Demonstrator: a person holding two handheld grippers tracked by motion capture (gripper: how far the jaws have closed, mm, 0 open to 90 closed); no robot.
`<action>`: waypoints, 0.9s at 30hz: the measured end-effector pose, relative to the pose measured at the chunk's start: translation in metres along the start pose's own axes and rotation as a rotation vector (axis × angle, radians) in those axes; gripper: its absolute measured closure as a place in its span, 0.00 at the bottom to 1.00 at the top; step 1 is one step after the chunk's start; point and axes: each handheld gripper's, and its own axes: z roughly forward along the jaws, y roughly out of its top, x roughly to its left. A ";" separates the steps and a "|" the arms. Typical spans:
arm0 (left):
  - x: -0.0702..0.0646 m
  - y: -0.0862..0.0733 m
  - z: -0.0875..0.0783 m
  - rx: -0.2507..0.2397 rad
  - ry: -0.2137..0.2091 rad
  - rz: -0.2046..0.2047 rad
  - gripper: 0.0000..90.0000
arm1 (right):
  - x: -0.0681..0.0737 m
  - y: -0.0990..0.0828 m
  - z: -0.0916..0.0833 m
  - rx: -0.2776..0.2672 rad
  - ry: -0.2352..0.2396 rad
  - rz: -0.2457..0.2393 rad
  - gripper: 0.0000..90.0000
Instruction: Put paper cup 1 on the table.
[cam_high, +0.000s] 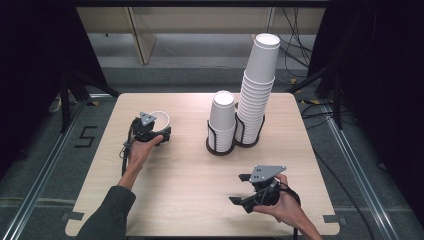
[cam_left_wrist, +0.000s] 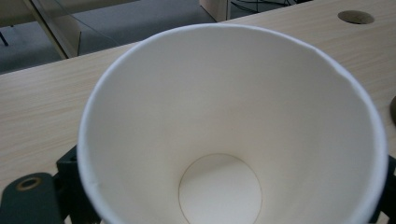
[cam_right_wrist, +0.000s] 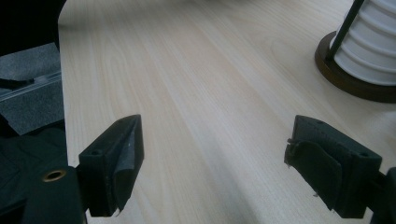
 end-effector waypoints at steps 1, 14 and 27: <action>0.000 -0.001 0.000 0.002 0.006 0.000 0.12 | 0.000 0.000 0.000 -0.004 -0.004 -0.002 0.21; -0.001 -0.023 0.003 0.014 -0.022 -0.013 0.16 | -0.002 -0.001 -0.004 -0.005 -0.012 -0.010 0.21; 0.000 -0.043 -0.027 0.056 -0.035 -0.057 0.16 | -0.013 -0.001 -0.022 -0.063 -0.095 0.054 0.21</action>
